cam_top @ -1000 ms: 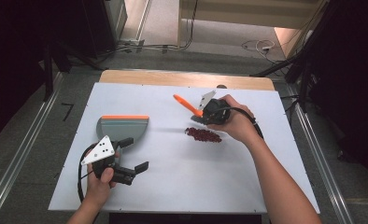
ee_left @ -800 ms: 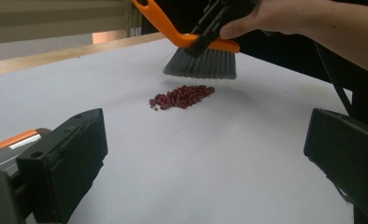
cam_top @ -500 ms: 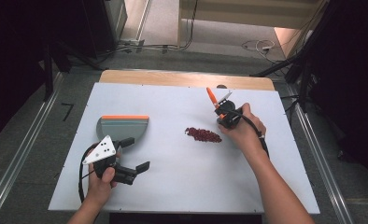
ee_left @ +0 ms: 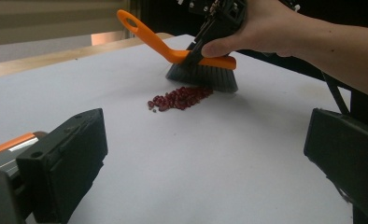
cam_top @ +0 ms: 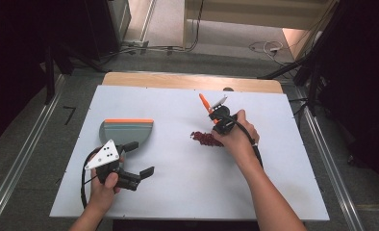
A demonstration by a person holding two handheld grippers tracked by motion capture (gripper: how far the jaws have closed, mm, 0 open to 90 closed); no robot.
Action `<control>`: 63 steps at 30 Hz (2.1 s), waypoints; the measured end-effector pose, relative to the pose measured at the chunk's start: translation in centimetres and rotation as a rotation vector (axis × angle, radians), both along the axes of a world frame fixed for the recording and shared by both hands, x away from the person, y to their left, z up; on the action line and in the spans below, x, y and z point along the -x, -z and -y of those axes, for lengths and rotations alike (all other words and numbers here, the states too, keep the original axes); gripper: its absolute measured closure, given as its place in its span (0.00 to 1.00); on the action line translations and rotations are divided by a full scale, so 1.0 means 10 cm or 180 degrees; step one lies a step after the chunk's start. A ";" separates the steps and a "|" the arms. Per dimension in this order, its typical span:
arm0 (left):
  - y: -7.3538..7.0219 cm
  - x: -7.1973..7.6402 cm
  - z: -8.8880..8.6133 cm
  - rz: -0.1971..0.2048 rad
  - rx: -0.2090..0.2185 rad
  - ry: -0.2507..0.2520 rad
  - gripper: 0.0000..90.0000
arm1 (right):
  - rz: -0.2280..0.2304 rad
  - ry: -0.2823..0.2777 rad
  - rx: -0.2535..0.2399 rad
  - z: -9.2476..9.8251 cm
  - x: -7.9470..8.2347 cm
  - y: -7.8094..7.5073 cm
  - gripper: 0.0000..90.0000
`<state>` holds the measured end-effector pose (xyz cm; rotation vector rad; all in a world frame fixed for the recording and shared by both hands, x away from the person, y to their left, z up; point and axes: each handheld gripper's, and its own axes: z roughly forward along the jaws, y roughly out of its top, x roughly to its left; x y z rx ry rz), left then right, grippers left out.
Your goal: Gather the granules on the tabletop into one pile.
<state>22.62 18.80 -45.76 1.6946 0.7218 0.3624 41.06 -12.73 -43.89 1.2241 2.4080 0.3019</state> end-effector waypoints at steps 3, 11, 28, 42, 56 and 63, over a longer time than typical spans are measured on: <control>0.00 0.00 0.00 0.0001 -0.0002 -0.0006 0.00 | -0.0013 -0.0004 0.0014 -0.03 -0.01 0.00 0.76; 0.00 0.00 0.00 0.0001 -0.0003 -0.0005 0.00 | 0.0008 -0.0115 0.0001 -0.15 0.01 -0.02 0.76; 0.00 0.00 -0.01 -0.0004 0.0004 -0.0013 0.00 | 0.0204 -0.0383 -0.0192 0.08 0.08 -0.20 0.76; 0.00 -0.01 -0.02 -0.0005 -0.0008 -0.0033 0.00 | 0.0182 -0.0441 -0.0865 0.52 0.28 -0.42 0.76; 0.00 -0.02 -0.05 -0.0003 0.0001 -0.0092 0.00 | 0.0152 -0.0301 -0.1323 1.11 0.48 -0.37 0.76; 0.00 -0.01 -0.05 -0.0007 0.0002 -0.0103 0.00 | 0.0164 -0.0226 -0.1525 1.42 0.64 -0.28 0.76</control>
